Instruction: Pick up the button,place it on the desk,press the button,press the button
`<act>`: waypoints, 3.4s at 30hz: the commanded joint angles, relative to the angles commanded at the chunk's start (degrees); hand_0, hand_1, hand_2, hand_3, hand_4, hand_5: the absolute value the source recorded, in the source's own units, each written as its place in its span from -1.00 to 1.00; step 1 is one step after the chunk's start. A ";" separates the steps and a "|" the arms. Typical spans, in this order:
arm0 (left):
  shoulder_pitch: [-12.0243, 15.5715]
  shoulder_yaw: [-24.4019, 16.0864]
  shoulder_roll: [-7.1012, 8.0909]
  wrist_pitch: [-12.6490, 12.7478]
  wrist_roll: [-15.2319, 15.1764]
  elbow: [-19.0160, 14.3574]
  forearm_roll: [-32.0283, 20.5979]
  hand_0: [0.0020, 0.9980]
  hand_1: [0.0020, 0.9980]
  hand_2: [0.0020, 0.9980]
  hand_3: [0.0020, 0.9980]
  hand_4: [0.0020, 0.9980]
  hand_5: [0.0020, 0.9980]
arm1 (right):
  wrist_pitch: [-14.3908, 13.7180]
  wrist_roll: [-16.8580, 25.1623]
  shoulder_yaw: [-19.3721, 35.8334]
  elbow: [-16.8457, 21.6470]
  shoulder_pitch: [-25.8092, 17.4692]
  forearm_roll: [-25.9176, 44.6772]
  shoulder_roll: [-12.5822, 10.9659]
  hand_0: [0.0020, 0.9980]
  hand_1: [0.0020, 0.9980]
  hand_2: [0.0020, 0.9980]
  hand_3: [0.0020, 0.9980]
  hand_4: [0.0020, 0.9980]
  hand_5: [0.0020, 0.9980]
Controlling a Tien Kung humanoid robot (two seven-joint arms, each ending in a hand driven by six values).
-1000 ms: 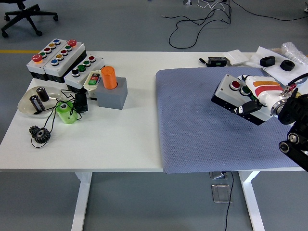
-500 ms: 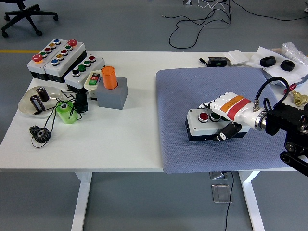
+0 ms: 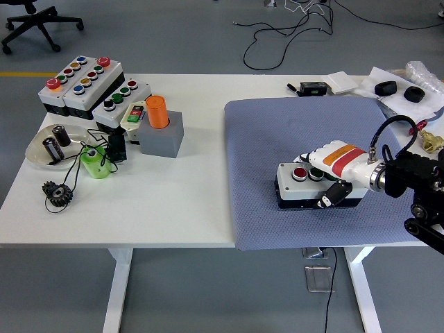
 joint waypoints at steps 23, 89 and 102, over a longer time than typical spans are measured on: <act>0.17 1.26 0.08 0.10 -0.13 0.00 -0.99 0.20 0.08 0.00 -0.11 -0.47 0.95 | 6.83 -0.97 3.34 0.42 -1.52 -4.13 -0.50 -0.19 -0.41 -0.10 0.54 0.70 -0.50; 0.01 0.91 0.15 -0.07 -0.05 0.00 -0.23 0.20 0.08 0.00 -0.11 -0.48 0.95 | 16.92 -15.85 24.22 24.82 -14.95 10.20 -12.32 -0.71 -1.00 -0.79 0.48 -0.15 -1.00; 0.15 1.65 0.12 -0.10 -0.05 0.00 -0.64 0.20 0.08 0.00 -0.11 -0.48 0.95 | 17.09 -15.89 22.41 24.70 -15.36 11.01 -11.81 -0.70 -1.00 -0.78 0.47 -0.15 -1.00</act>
